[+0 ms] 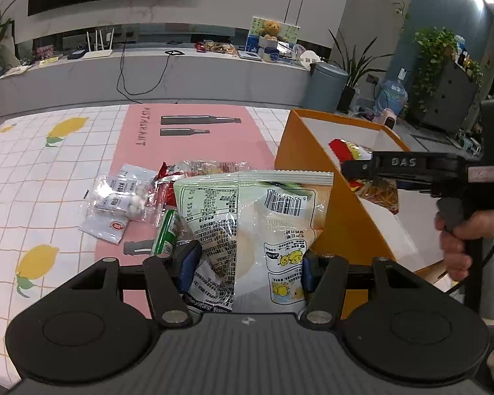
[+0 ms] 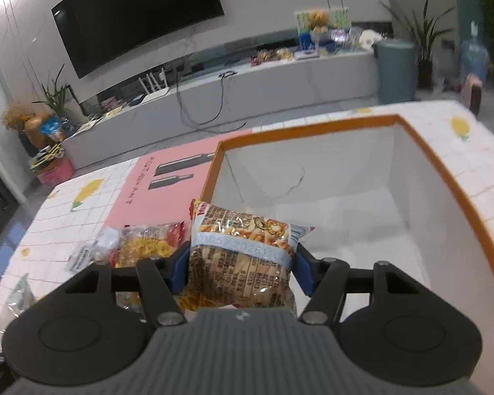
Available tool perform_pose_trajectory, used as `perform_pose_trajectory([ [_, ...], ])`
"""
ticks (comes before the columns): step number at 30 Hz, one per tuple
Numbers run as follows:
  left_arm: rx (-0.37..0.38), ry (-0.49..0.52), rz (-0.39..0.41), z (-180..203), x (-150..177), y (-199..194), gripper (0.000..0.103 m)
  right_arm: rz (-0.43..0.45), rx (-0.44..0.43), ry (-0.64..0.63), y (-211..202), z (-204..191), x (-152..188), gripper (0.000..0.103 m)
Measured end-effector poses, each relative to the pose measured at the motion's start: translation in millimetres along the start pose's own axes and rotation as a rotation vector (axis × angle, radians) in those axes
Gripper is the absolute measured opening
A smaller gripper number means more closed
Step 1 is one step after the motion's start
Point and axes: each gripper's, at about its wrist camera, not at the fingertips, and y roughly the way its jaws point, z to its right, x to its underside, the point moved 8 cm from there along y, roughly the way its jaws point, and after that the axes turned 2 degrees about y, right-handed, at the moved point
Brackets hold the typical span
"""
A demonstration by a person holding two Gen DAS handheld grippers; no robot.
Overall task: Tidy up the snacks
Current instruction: 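Drop the chip bag into the box with the right gripper while the left grasps the green bag, then lower the green-and-white bag into the box and open the left gripper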
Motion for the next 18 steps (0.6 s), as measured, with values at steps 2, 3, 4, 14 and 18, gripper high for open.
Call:
perform_pose_trajectory([
  [2, -0.014, 0.009, -0.001, 0, 0, 1, 0.066, -0.033, 0.026, 0.011, -2, 3, 0, 0.062],
  [3, -0.014, 0.011, -0.003, 1, 0, 1, 0.066, -0.056, 0.051, -0.018, -5, 5, 3, 0.062],
  [4, -0.012, 0.012, -0.006, 1, 1, 1, 0.066, -0.078, 0.072, -0.068, -7, 4, 5, 0.062],
  [14, -0.011, 0.049, -0.021, 14, 3, 4, 0.066, -0.241, -0.065, -0.101, -20, 9, 34, 0.075],
  [18, 0.003, 0.049, -0.023, 22, 5, -2, 0.066, -0.206, -0.108, -0.009, -32, 8, 30, 0.089],
])
